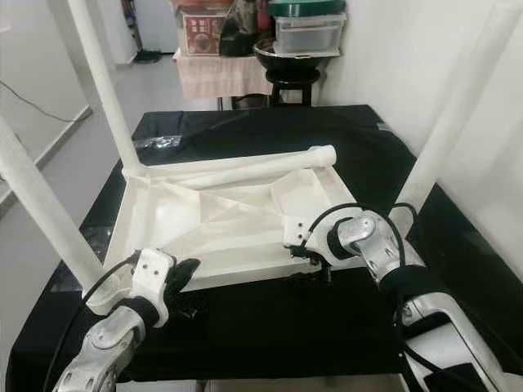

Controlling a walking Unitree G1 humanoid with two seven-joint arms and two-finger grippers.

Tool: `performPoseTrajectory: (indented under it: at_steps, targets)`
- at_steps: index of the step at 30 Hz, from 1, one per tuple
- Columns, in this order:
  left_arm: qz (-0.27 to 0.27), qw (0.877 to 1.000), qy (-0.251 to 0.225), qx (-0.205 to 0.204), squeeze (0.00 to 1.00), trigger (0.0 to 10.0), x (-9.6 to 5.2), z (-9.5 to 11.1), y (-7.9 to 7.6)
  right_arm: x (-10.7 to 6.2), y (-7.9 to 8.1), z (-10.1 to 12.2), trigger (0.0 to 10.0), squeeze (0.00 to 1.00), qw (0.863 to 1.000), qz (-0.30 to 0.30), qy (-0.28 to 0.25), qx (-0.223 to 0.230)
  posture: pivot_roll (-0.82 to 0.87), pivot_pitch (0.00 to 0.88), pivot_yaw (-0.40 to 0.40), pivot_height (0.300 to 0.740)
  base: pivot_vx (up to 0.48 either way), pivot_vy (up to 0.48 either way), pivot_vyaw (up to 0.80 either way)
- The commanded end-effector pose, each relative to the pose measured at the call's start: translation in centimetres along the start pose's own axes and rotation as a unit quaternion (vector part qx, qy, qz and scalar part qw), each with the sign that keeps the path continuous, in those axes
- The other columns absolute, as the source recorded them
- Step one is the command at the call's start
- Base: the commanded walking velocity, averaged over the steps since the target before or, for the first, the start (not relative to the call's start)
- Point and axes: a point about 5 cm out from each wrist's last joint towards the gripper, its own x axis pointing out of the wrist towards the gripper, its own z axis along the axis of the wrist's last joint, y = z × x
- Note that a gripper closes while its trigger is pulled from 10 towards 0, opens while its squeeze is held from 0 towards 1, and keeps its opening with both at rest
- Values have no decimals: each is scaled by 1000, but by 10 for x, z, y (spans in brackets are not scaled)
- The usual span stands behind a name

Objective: Building children table

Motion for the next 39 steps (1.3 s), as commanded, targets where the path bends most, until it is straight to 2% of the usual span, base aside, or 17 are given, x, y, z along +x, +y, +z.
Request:
performPoseTrajectory:
  at_steps: [1, 9, 11, 16, 17, 18, 19, 22, 24, 26, 27, 30, 31, 35, 39]
  targets:
    - [-5, 1000, 11, 15, 0, 10000, -2, -1, -2, -1, 1, -3, 0, 0, 1000, 17, 21, 0, -37, 0, -14, 740, 0, 0, 0]
    - [-6, 1000, 12, 25, 0, 10000, -2, 0, -3, 3, -2, -1, 0, 0, 999, 7, 10, 32, -36, 0, -18, 740, 0, 0, 0]
    - [-7, 1000, 13, 27, 0, 10000, -2, 0, -3, 9, -3, 7, 0, 0, 998, -4, -25, 59, -36, 0, -18, 740, 0, 0, 0]
    - [-7, 999, 14, 28, 0, 10000, -2, 0, -3, 12, -4, 11, 0, 0, 996, -8, -42, 75, -38, 0, -19, 740, 0, 0, 0]
    - [-7, 999, 15, 30, 0, 10000, -3, 1, -3, 19, -7, 22, 0, 0, 988, -28, -87, 127, -39, 0, -19, 740, 0, 0, 0]
    - [-7, 999, 15, 30, 0, 10000, -3, 1, -3, 19, -7, 22, 0, 0, 988, -28, -87, 127, -39, 0, -19, 740, 0, 0, 0]
    - [-7, 999, 17, 33, 0, 10000, -3, 1, -3, 28, -8, 32, 0, 0, 973, -51, -124, 187, -39, 0, -19, 740, 0, 0, 0]
    - [-7, 999, 17, 33, 0, 10000, -3, 1, -3, 28, -8, 32, 0, 0, 973, -51, -124, 187, -39, 0, -19, 740, 0, 0, 0]
    - [-7, 999, 19, 38, 0, 10000, -3, 1, -3, 46, -2, 45, 0, 0, 939, -83, -167, 289, -38, 0, -16, 740, 0, 0, 0]
    - [-7, 999, 21, 41, 0, 10000, -5, 0, -2, 63, 16, 52, 0, 0, 916, -105, -175, 346, -40, 0, -18, 740, 0, 0, 0]
    - [-7, 999, 21, 41, 0, 10000, -5, 0, -2, 63, 16, 52, 0, 0, 916, -105, -175, 346, -40, 0, -18, 740, 0, 0, 0]
    - [-8, 999, 23, 42, 0, 10000, -5, 0, -2, 70, 33, 54, 0, 0, 903, -142, -162, 371, -45, 0, -16, 740, 0, 0, 0]
    - [-8, 999, 23, 42, 0, 10000, -5, 0, -2, 70, 33, 54, 0, 0, 903, -142, -162, 371, -45, 0, -16, 740, 0, 0, 0]
    - [-10, 999, 24, 42, 0, 10000, -6, 0, -2, 64, 43, 47, 0, 0, 885, -211, -132, 393, -59, 0, -12, 740, 0, 0, 0]
    - [-11, 999, 24, 42, 0, 10000, -5, 0, -2, 62, 44, 44, 0, 0, 881, -233, -122, 394, -62, 0, -10, 740, 0, 0, 0]
